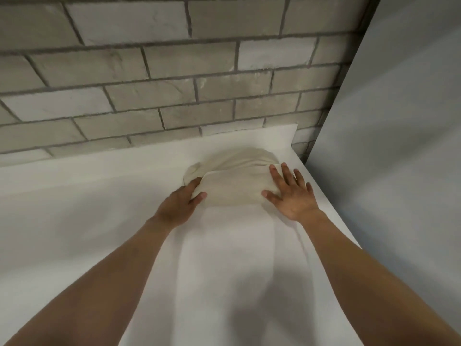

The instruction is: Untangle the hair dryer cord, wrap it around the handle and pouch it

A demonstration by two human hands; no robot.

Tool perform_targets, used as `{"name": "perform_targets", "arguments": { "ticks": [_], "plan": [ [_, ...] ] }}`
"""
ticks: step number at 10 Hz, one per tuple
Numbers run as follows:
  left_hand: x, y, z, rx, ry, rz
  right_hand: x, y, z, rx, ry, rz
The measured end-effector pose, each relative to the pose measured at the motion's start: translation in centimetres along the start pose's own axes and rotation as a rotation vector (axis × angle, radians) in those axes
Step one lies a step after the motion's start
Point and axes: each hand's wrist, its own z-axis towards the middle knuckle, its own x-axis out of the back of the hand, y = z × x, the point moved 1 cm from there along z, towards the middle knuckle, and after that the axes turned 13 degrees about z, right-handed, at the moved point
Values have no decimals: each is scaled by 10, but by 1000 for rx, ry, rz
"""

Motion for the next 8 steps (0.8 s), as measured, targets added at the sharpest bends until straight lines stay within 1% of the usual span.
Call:
{"name": "perform_targets", "arguments": {
  "ticks": [1, 3, 5, 6, 7, 8],
  "plan": [
    [5, -4, 29, 21, -29, 27, 7, -6, 20, -10, -29, -29],
    [7, -2, 60, 37, -40, 81, 18, -10, 46, -24, -27, -21],
    [11, 3, 65, 112, -35, 211, 25, -19, 63, -37, -23, -45],
    [16, 5, 57, 109, -80, 187, 29, -21, 61, -51, -58, -33],
    [23, 5, 42, 109, -59, 201, 28, -16, 43, -40, -38, 8],
    [37, 9, 28, 93, 55, 257, 30, -16, 18, -26, 25, 72]
  ]
}}
